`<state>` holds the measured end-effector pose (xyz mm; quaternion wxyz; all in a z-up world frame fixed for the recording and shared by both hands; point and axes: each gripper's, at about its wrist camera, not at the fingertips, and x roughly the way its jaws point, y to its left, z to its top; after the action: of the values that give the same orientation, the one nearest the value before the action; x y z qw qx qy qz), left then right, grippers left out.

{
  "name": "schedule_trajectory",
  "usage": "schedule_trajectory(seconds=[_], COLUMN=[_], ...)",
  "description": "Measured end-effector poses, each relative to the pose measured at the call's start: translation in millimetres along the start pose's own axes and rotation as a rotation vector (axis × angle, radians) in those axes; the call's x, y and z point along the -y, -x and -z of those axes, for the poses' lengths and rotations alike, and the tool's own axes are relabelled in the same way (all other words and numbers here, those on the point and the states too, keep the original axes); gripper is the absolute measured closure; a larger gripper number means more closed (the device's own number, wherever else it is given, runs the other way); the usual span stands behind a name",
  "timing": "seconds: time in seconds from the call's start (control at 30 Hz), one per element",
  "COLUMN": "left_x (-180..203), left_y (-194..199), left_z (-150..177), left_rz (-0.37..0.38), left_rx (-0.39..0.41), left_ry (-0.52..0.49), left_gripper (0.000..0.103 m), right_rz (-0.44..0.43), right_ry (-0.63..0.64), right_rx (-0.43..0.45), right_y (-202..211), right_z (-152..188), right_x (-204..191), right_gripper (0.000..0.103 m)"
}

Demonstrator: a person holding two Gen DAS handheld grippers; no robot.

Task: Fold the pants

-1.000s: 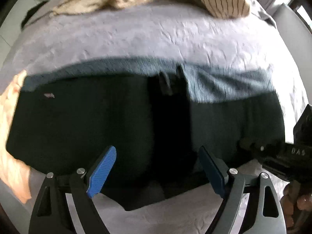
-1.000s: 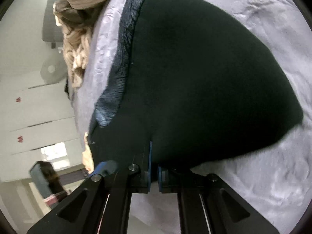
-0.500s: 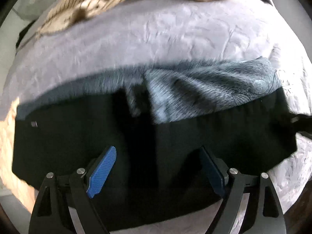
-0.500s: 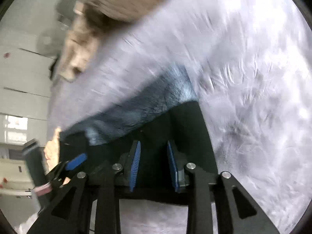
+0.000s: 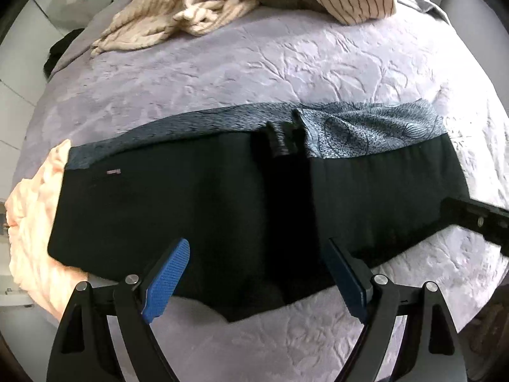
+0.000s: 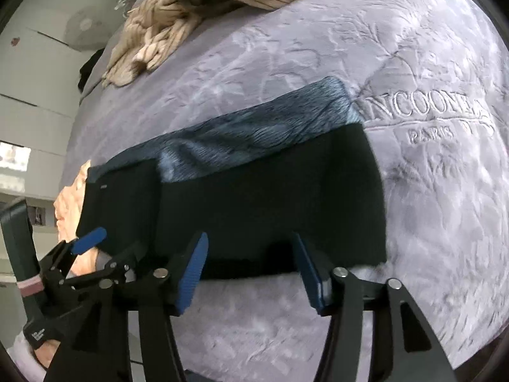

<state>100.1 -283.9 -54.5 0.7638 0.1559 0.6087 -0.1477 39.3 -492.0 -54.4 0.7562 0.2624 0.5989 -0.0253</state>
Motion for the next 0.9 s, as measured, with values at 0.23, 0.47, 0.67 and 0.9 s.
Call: schedule_trajectory(seconds=[0.23,0.47,0.67,0.9], left_x=[-21.7,-32.3,-37.4,-59.8], left_y=[21.6,33.7,43.2,45.4], left_z=[8.3,13.4,15.9,21.0], left_rz=[-0.005,0.02,0.038,0.019], left_rx=[0.014,0.032,0.048,0.057], left_ry=[0.022,0.034,0.028,0.051], left_gripper=[0.015,0.015,0.0,0.0], right_rz=[0.02,0.041,0.068,0.193], right_ry=[0.018,0.045,0.091,0.179], right_rx=[-0.023,-0.025,-0.011,0.043], right_y=[12.8,21.7,26.9,27.6], right_z=[21.1,31.0,32.2,32.3], right_x=[-22.8,-39.0,-57.2,-86.1], right_gripper=[0.034,0.029,0.024,0.001])
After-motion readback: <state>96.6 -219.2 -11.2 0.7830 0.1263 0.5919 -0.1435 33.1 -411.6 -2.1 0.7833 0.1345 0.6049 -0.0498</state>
